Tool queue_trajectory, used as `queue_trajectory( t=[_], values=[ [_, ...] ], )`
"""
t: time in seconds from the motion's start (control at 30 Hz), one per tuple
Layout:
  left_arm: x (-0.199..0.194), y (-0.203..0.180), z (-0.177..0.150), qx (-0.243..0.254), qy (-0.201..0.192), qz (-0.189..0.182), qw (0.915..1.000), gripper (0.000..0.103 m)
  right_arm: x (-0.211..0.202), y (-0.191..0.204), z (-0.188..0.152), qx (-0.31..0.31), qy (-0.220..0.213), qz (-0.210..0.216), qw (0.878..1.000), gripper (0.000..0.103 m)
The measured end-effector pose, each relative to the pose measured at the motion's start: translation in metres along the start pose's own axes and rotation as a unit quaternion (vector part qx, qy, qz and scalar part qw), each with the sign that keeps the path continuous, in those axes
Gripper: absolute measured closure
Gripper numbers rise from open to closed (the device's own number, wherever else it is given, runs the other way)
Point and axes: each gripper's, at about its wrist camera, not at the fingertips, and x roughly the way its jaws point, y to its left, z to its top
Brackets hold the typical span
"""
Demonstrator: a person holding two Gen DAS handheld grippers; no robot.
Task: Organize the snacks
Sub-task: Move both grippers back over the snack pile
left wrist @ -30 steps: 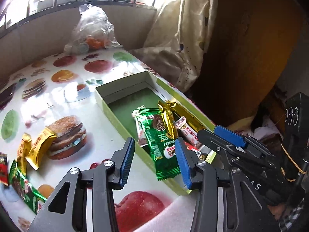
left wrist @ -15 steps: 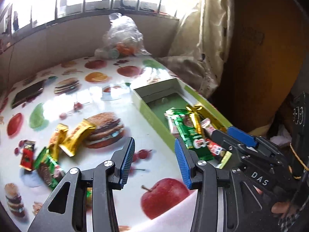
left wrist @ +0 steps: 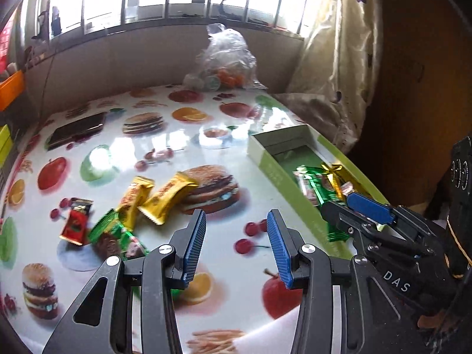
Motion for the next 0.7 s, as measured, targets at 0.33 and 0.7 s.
queue_trajectory(
  t=[0.33, 0.7],
  values=[
    [-0.011, 0.06, -0.01, -0.047, -0.005, 0.033, 0.9984, 0.058, 0.03, 0.05, 0.0, -0.061, 0.035, 0.054, 0.996, 0.055],
    [-0.02, 0.12, -0.024, -0.103, -0.005, 0.069, 0.9923, 0.058, 0.063, 0.106, -0.006, -0.119, 0.073, 0.118, 0.983, 0.052]
  ],
)
